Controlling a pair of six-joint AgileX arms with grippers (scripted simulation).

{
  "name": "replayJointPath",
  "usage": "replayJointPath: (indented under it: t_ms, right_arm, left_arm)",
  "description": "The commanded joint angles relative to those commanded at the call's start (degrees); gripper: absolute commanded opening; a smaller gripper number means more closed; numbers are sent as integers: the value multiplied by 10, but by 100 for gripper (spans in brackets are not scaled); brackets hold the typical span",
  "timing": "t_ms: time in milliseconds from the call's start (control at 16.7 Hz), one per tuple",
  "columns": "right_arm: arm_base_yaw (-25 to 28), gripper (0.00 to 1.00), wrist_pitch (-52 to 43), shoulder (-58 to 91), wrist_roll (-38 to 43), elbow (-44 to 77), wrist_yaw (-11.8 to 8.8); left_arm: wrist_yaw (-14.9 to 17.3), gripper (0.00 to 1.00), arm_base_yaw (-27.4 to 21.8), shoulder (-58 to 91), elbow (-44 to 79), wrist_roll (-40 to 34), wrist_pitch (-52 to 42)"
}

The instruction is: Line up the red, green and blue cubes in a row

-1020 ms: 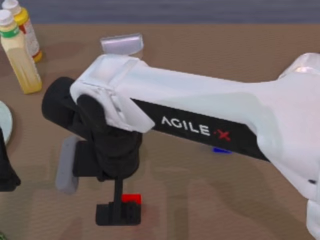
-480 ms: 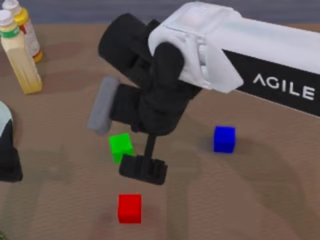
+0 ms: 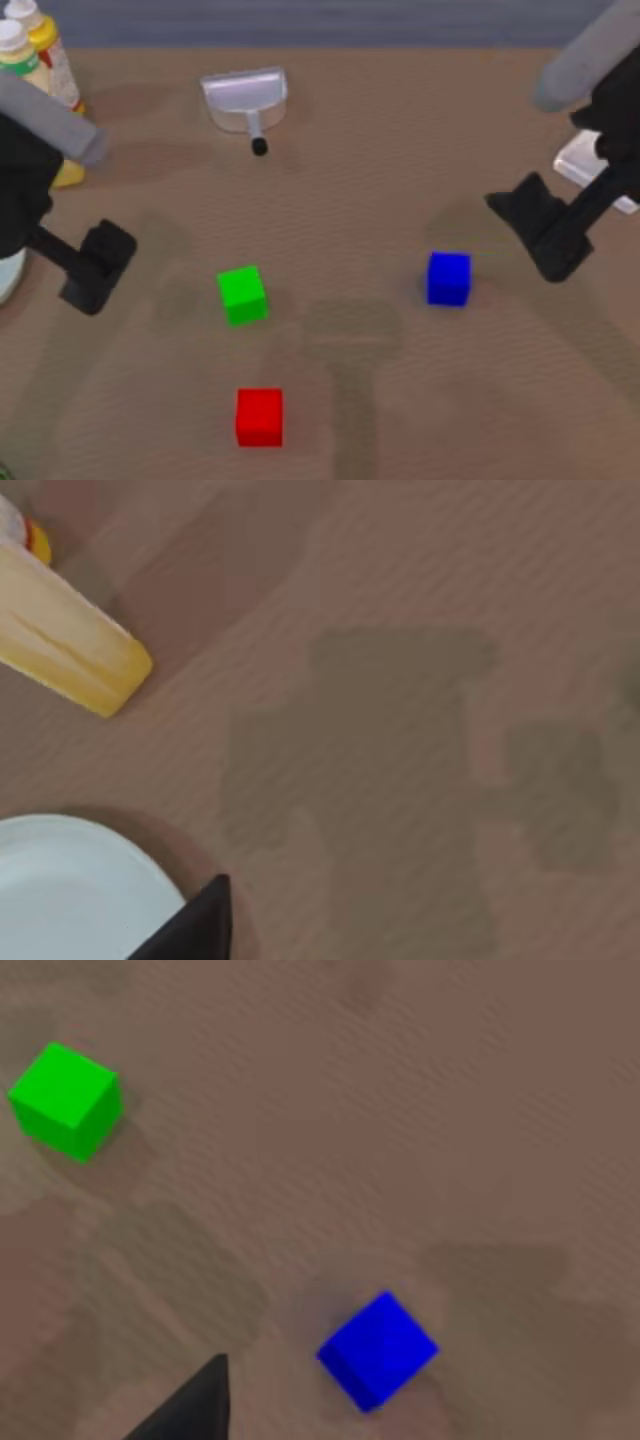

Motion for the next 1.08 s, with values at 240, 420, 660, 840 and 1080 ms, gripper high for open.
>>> replayJointPath:
  t_ms: [240, 420, 660, 840, 1080]
  right_arm:
    - [-112, 100, 130, -261, 62, -238, 1]
    - [-183, 100, 217, -427, 99, -392, 9]
    - [-252, 100, 311, -591, 134, -542, 23]
    - [-282, 100, 356, -659, 149, -606, 31]
    - [-289, 100, 367, -675, 153, -620, 34]
  left_arm:
    - [1, 100, -51, 225, 160, 80, -117]
    - [2, 100, -86, 365, 271, 133, -192]
    - [2, 100, -119, 508, 385, 186, -263]
    - [1, 100, -135, 569, 438, 210, -294]
    - [1, 100, -138, 582, 451, 216, -301]
